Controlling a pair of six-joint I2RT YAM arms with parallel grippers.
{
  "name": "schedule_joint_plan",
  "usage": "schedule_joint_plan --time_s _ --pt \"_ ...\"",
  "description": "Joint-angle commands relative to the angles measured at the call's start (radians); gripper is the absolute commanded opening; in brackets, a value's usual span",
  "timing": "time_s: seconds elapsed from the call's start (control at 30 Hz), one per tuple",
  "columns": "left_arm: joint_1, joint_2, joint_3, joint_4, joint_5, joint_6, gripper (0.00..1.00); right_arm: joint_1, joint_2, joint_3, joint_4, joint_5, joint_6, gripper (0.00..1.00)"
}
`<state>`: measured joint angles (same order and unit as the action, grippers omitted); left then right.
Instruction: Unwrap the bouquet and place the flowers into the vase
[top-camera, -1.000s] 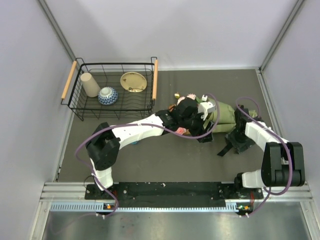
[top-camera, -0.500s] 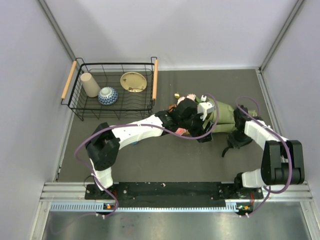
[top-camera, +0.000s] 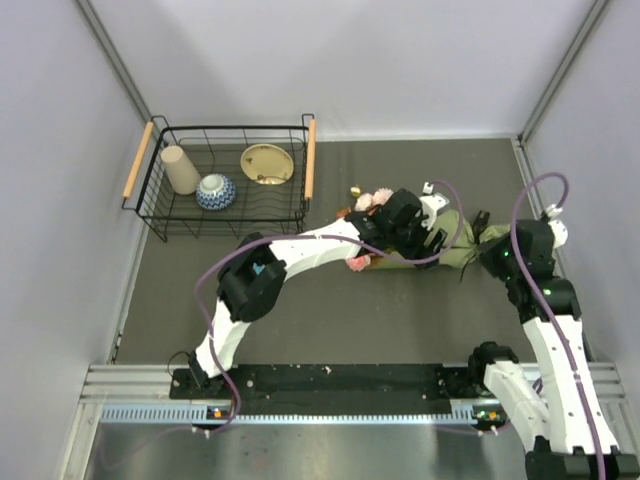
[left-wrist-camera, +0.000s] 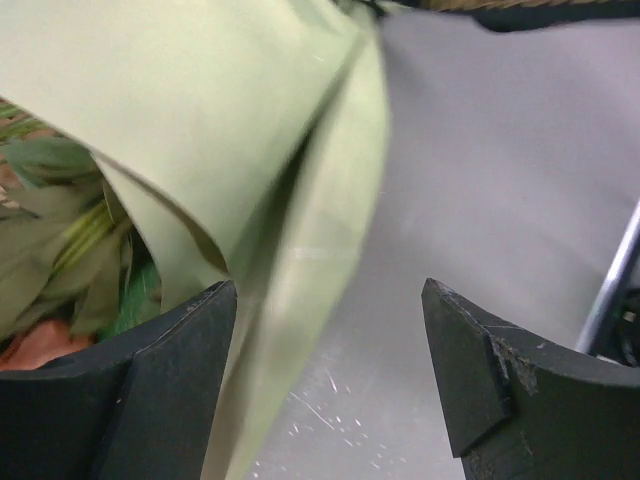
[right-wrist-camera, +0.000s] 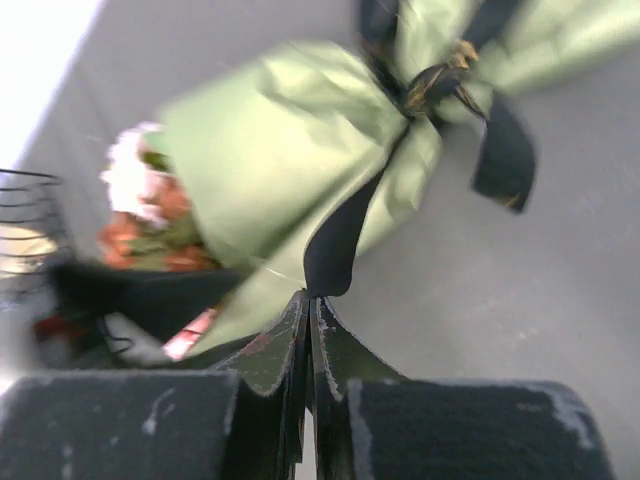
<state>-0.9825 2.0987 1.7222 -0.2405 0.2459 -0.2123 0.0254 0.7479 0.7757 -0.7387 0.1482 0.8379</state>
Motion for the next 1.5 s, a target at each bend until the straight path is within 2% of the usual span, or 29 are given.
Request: schedule_joint_plan --time_s 0.0,0.27,0.43,0.57,1.13,1.3,1.47 --pt "0.011 0.087 0.076 -0.011 -0.046 0.019 0.81 0.008 -0.078 0.154 0.041 -0.01 -0.103 0.0" --pt "0.088 0.187 0.057 0.029 -0.022 -0.05 0.79 0.008 0.014 0.394 0.039 0.014 -0.132 0.0" --pt "0.09 0.216 0.037 0.053 0.012 -0.061 0.79 0.008 0.116 0.522 0.041 0.039 -0.157 0.0" --pt "0.09 0.225 0.016 0.082 0.02 -0.082 0.79 0.008 0.221 0.687 0.041 0.014 -0.177 0.0" --pt "0.11 0.264 0.025 0.098 0.046 -0.101 0.78 0.008 0.372 1.193 -0.002 -0.024 -0.207 0.0" --pt "0.11 0.265 0.033 0.098 0.061 -0.104 0.79 0.008 0.393 1.251 -0.021 -0.082 -0.183 0.0" --pt "0.113 0.247 0.054 0.073 0.098 -0.096 0.81 0.008 0.328 1.168 -0.089 -0.144 -0.152 0.0"
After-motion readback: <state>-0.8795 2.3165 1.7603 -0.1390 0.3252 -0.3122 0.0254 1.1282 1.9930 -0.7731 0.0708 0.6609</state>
